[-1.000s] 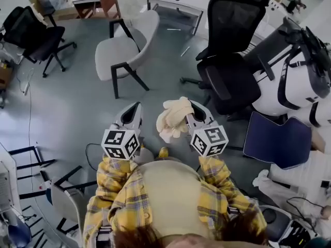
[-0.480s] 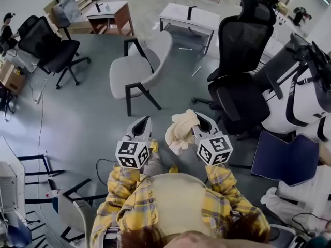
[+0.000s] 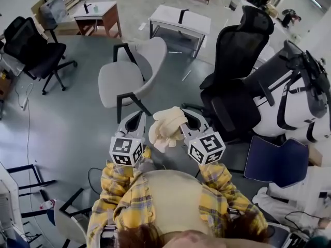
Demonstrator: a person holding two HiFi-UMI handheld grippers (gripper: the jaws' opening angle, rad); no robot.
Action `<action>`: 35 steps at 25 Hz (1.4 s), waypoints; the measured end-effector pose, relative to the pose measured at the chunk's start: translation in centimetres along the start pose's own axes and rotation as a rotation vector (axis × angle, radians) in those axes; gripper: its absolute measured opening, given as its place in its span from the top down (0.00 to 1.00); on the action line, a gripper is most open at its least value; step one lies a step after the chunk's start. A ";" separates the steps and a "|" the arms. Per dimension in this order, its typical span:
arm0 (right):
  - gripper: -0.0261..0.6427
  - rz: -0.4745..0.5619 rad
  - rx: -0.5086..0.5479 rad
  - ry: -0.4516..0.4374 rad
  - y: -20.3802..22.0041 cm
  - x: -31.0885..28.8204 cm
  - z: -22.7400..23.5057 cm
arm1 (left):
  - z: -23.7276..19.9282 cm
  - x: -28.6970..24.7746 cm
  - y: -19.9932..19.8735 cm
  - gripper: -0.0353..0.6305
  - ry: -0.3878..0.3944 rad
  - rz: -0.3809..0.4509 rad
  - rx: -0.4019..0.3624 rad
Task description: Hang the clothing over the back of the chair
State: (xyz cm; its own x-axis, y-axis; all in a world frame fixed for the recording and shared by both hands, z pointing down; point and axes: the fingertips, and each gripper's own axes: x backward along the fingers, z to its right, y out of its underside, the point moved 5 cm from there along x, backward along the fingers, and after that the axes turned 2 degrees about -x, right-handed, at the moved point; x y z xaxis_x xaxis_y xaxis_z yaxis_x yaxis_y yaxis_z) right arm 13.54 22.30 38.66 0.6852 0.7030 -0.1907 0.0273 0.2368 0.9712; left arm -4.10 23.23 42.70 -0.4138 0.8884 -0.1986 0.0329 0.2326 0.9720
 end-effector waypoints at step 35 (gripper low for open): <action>0.92 0.154 0.200 -0.181 -17.1 -19.8 -1.1 | -13.9 -6.4 -6.9 0.94 0.003 0.049 -0.094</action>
State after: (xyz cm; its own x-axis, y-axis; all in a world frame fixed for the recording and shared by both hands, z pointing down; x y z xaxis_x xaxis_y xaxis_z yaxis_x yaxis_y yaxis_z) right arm -1.25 5.08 25.62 0.8104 0.5852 -0.0275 0.0434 -0.0132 0.9990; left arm -14.38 10.45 39.04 -0.4165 0.8966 -0.1507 -0.0320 0.1512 0.9880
